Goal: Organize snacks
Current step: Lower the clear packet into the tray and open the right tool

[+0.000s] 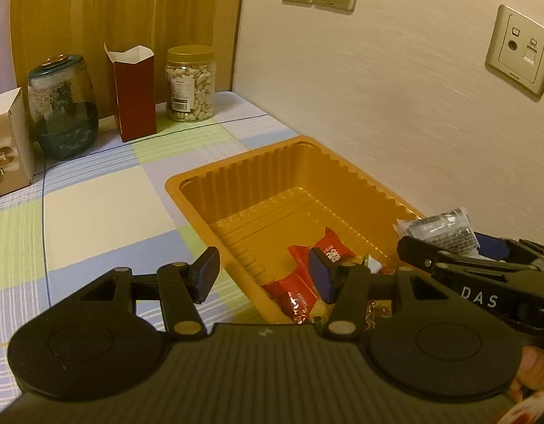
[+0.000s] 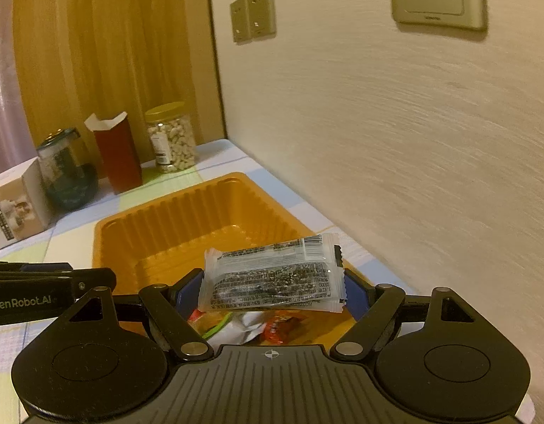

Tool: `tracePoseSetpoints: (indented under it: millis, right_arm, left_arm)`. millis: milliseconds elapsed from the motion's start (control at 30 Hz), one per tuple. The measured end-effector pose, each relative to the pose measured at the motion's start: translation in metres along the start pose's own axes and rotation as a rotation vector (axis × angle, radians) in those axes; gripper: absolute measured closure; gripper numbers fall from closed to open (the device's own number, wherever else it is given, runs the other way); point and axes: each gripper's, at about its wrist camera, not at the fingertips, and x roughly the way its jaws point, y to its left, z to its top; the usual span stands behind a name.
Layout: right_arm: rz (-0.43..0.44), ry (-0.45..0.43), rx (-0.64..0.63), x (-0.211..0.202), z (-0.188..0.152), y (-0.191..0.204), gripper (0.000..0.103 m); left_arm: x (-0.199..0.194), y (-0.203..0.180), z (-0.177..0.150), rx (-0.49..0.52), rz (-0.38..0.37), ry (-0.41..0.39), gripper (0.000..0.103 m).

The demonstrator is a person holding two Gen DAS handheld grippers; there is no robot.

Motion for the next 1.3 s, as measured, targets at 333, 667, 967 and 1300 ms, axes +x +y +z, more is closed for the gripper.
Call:
tracePoseSetpoints:
  millis: [333,667,967,1300]
  right_arm:
    - [0.024,0.000,-0.019,-0.003,-0.001,0.008,0.023]
    - [0.052,0.004,-0.043,-0.003,-0.002,0.017,0.023]
    - [0.071,-0.004,-0.070,0.007,-0.003,0.024,0.019]
    - [0.044,-0.005,-0.019,0.009,0.000,0.012,0.017]
  left_arm:
    - [-0.006,0.007,-0.002,-0.015,0.019,0.004,0.051]
    - [-0.010,0.014,-0.002,-0.031,0.033,0.001,0.048]
    - [-0.010,0.022,-0.004,-0.042,0.058,0.003,0.039]
    - [-0.010,0.026,-0.006,-0.042,0.069,0.012,0.031]
